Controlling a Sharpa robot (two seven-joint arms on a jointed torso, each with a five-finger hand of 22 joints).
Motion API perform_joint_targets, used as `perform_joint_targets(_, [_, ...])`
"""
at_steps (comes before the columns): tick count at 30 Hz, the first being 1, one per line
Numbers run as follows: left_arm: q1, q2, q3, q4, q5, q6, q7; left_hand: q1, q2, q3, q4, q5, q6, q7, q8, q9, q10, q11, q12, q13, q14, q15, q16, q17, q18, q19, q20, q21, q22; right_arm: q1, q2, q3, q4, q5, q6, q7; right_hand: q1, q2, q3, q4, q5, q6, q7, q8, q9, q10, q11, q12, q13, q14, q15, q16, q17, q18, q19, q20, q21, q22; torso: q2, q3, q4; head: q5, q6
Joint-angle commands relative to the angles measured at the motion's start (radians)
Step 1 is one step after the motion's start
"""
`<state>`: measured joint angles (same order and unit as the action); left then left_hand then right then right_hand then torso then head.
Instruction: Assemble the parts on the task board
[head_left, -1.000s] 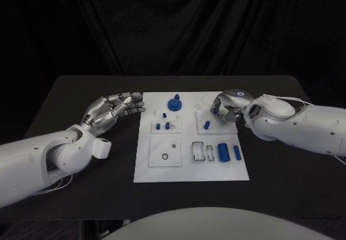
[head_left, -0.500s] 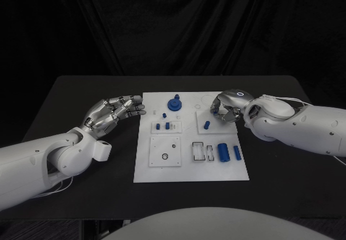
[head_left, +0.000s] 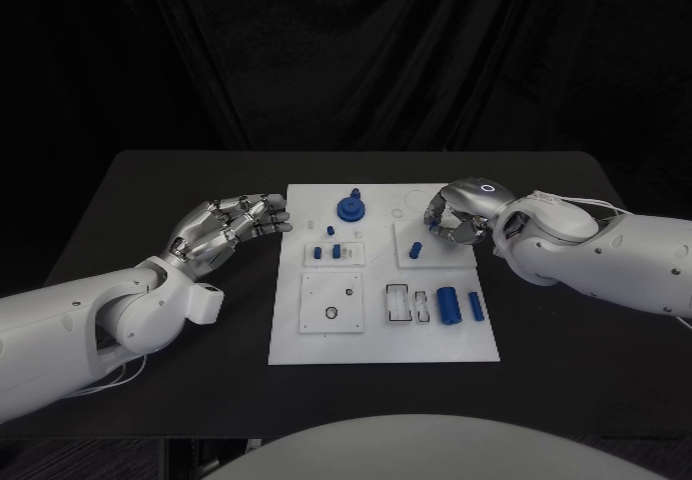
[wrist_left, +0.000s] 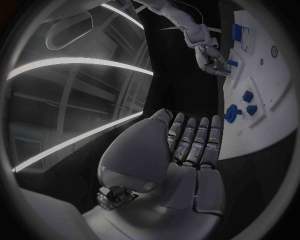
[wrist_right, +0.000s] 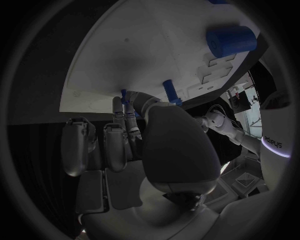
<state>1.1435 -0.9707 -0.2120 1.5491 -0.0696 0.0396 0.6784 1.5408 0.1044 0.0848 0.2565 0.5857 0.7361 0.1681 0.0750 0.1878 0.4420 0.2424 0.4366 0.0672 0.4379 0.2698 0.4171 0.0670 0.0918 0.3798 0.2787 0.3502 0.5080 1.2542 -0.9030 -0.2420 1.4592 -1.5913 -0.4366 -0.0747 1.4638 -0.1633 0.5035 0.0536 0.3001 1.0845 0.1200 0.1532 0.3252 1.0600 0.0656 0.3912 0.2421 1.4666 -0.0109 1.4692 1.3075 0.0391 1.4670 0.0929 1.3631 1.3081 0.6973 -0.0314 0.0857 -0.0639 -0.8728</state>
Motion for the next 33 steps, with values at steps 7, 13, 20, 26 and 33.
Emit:
perform_joint_targets(7, [-0.003,0.0,0.001,0.002,0.001,-0.006,0.095,0.006,-0.007,0.009,0.0,0.006,0.002,0.004,0.005,-0.001,0.002,0.009,0.006,0.0,0.003,-0.007,0.003,-0.001,-0.005,0.008,0.001,0.006,0.002,0.022,-0.019,0.006,0.036,-0.002,-0.067,-0.001,0.008,-0.004,-0.003,-0.004,-0.004,0.009,-0.001,0.007,0.005,0.017,-0.011,0.008,0.004,0.056,-0.01,-0.002,0.03,0.01,0.02,-0.007,0.006,0.199,0.003,0.0,0.0002,0.0,0.0])
perform_joint_targets(13, [-0.003,0.0,0.001,0.002,0.001,-0.006,0.092,0.006,-0.008,0.009,0.0,0.006,0.002,0.004,0.005,-0.001,0.002,0.009,0.007,0.0,0.003,-0.007,0.004,-0.001,-0.005,0.008,0.001,0.006,0.002,0.042,-0.039,0.007,0.079,-0.002,-0.076,-0.006,0.007,-0.005,-0.005,-0.004,-0.004,0.011,-0.002,0.008,0.007,0.019,-0.012,0.009,0.005,0.052,-0.011,-0.009,0.014,0.012,0.016,-0.008,-0.003,0.196,0.003,0.0,0.0006,0.002,0.0])
perform_joint_targets(20, [-0.003,-0.005,0.001,0.007,0.001,-0.009,0.089,0.006,-0.01,0.009,-0.001,0.006,0.003,0.005,0.005,-0.001,0.002,0.009,0.008,0.0,0.003,-0.007,0.005,-0.001,-0.004,0.008,0.001,0.006,0.002,0.05,-0.052,0.006,0.188,-0.002,-0.08,-0.006,0.005,-0.008,-0.007,-0.004,-0.004,0.009,-0.003,0.009,0.009,0.021,-0.014,0.01,0.006,0.047,-0.012,-0.021,-0.009,0.016,0.008,-0.009,-0.021,0.19,0.003,-0.0005,0.0007,0.006,0.0])
perform_joint_targets(26, [-0.003,-0.008,0.001,0.01,0.001,-0.014,0.087,0.005,-0.012,0.009,-0.001,0.007,0.003,0.005,0.005,-0.001,0.002,0.009,0.009,0.0,0.002,-0.007,0.005,-0.001,-0.004,0.008,0.001,0.006,0.002,0.05,-0.025,0.003,0.261,-0.004,-0.049,-0.004,0.003,-0.007,-0.007,-0.002,-0.005,0.006,-0.003,0.008,0.01,0.021,-0.014,0.011,0.007,0.045,-0.013,-0.024,-0.014,0.017,0.006,-0.01,-0.024,0.189,0.001,-0.0019,-0.0013,0.016,0.0])
perform_joint_targets(33, [-0.003,-0.005,0.001,0.014,0.004,-0.018,0.085,0.004,-0.013,0.009,-0.002,0.007,0.003,0.005,0.005,-0.001,0.003,0.009,0.009,0.0,0.001,-0.007,0.005,-0.001,-0.004,0.008,0.001,0.006,0.002,0.044,0.039,0.001,0.289,-0.035,-0.015,-0.002,0.002,-0.007,-0.008,-0.001,-0.007,0.007,-0.003,0.009,0.012,0.022,-0.015,0.012,0.008,0.045,-0.013,-0.025,-0.016,0.017,0.006,-0.01,-0.025,0.189,0.001,-0.0005,-0.0031,0.021,0.0])
